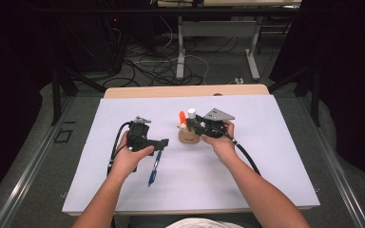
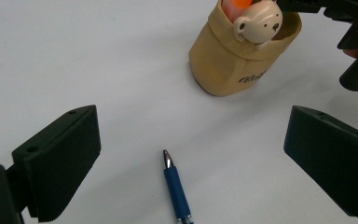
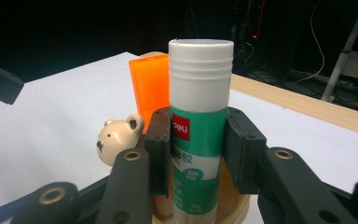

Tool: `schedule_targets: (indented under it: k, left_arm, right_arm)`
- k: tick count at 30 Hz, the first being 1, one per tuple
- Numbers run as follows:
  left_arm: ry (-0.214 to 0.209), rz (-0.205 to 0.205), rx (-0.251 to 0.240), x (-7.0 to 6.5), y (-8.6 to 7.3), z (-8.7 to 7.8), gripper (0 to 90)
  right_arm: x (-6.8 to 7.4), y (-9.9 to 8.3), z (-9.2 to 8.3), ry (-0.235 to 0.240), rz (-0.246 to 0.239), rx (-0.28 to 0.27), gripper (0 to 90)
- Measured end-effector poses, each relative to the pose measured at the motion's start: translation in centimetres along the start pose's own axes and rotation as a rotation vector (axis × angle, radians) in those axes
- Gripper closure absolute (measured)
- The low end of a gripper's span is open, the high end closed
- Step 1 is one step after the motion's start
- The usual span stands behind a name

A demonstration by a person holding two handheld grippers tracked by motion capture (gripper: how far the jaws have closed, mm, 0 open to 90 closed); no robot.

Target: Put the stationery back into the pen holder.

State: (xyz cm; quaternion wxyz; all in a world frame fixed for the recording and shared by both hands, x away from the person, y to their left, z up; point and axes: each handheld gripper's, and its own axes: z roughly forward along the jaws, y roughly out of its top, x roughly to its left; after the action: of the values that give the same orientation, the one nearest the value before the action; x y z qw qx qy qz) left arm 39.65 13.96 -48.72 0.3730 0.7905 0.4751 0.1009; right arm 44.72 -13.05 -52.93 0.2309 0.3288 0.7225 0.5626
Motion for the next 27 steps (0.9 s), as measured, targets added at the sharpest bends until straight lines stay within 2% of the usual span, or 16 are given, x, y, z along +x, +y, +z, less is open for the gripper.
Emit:
schedule_targets:
  k: [5,7,10,18,20,27]
  left_arm:
    - [-0.004,-0.006,-0.003,-0.05,0.0,0.02,3.6]
    - [-0.004,-0.006,-0.003,-0.04,0.0,0.02,3.6]
    - [-0.004,-0.005,0.0,-0.04,-0.01,0.04,3.6]
    - [-0.002,0.005,0.006,-0.06,-0.01,0.06,3.6]
    - [-0.003,0.006,0.01,-0.06,-0.01,0.07,3.6]
    - [-0.002,0.008,0.009,-0.09,-0.02,0.11,3.6]
  right_arm:
    - [-0.05,-0.21,0.23,-0.005,0.001,0.003,65.3]
    - [-0.12,-0.22,0.21,0.0,0.001,0.019,65.2]
    - [-0.09,-0.29,0.33,-0.004,-0.002,0.007,65.2]
    - [-0.21,-0.43,0.48,-0.004,0.002,0.015,64.6]
    - [-0.21,-0.43,0.45,-0.005,-0.002,0.028,63.5]
    - [-0.26,-0.22,0.44,-0.006,0.007,0.0,55.4]
